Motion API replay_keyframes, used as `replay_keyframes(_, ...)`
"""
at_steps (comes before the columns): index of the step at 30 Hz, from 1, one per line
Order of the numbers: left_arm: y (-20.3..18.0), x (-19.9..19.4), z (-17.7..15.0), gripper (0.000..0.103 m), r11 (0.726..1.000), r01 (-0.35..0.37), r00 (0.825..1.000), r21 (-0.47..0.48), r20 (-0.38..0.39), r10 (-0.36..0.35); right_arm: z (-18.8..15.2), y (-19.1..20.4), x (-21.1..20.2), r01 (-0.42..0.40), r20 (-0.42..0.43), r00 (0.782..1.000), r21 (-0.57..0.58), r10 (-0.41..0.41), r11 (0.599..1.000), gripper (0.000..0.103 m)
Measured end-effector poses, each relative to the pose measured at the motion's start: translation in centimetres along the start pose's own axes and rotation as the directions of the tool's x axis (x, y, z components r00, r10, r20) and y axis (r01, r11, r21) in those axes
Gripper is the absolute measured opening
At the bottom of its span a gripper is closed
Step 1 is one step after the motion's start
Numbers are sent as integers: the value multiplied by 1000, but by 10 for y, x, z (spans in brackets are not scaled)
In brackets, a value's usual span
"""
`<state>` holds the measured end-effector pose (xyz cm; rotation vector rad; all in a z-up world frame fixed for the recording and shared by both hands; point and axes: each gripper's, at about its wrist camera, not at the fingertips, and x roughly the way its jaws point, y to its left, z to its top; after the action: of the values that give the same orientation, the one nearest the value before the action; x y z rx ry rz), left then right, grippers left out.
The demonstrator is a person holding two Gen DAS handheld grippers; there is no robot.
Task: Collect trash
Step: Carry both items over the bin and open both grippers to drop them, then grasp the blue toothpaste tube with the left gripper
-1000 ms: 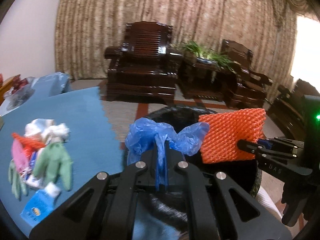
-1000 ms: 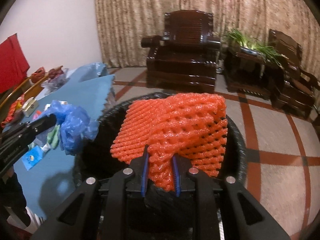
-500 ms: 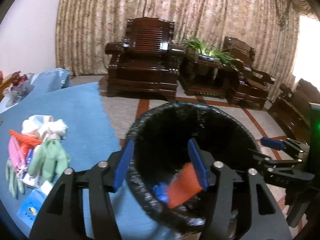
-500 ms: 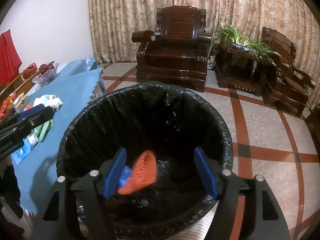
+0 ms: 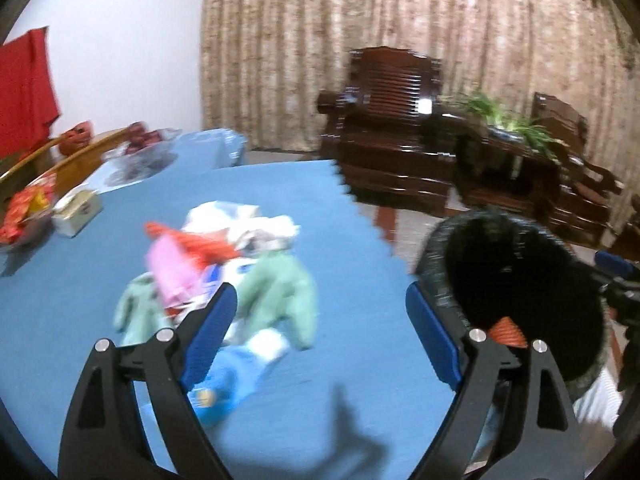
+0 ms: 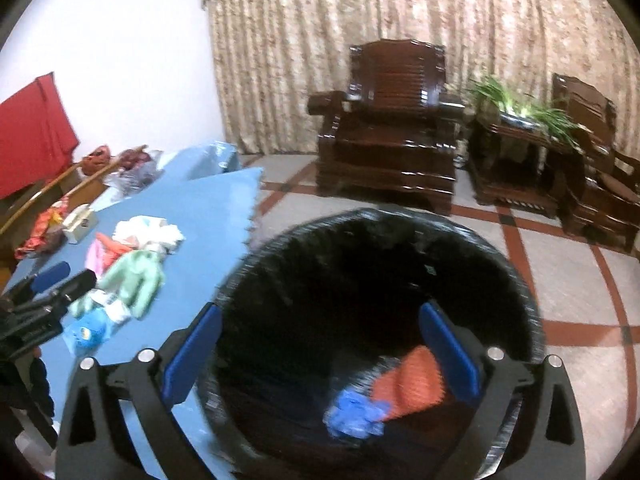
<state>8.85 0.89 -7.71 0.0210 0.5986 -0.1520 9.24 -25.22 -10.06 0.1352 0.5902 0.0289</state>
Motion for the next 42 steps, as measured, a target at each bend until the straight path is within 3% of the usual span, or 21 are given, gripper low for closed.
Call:
replay_keyframes(4, 37, 2, -10, 84, 997, -75, 997, -35, -33, 74, 2, 33, 7, -69, 14, 997, -35, 69, 997, 97)
replay_keyframes(10, 71, 5, -25, 83, 989, -134, 989, -58, -76, 129, 1, 78, 19, -162, 14, 987, -66, 163, 985, 97)
replay_keyframes(17, 96, 12, -46, 83, 983, -163, 980, -85, -128, 152, -13, 121, 36, -239, -40, 971, -126, 236, 963, 92)
replay_keyframes(25, 104, 23, -66, 78, 982, -151, 974, -118, -190, 127, -24, 137, 50, -245, -85, 969, -174, 233, 954, 90)
replay_keyframes(31, 101, 34, -74, 65, 983, -100, 970, -152, -234, 62, -27, 141, 53, -238, -93, 970, -198, 224, 951, 90)
replay_keyframes(42, 84, 33, -77, 26, 984, -16, 970, -178, -242, -28, -29, 142, 54, -233, -96, 972, -210, 217, 950, 90)
